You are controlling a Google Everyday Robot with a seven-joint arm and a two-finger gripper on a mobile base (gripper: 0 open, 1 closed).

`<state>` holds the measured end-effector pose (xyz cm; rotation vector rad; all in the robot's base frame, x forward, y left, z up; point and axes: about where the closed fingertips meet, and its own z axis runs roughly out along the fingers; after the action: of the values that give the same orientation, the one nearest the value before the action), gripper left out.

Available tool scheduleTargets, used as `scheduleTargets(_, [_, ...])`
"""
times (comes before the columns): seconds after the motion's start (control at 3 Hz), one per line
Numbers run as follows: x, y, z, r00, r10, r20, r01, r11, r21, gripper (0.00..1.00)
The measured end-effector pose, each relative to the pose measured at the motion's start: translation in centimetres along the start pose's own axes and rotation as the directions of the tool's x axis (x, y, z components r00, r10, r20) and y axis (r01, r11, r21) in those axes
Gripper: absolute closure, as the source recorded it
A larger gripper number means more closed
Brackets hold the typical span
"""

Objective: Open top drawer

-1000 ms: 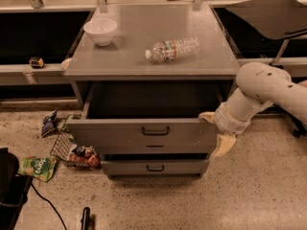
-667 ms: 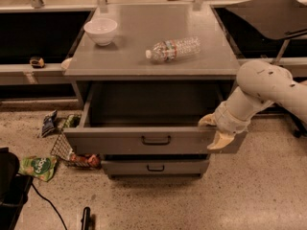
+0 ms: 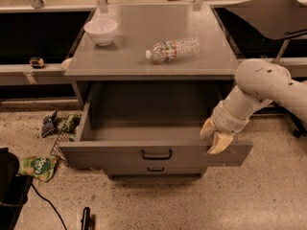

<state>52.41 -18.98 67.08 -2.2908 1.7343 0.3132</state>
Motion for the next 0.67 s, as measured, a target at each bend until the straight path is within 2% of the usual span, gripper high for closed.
scheduleTargets(0.33, [-1.70, 1.40, -1.25, 0.999, -0.032, 0.001, 0.032, 0.9991, 0.026, 1.00])
scheduleTargets(0.67, [-1.90, 1.59, -1.43, 0.999, -0.036, -0.002, 0.036, 0.9990, 0.027, 0.82])
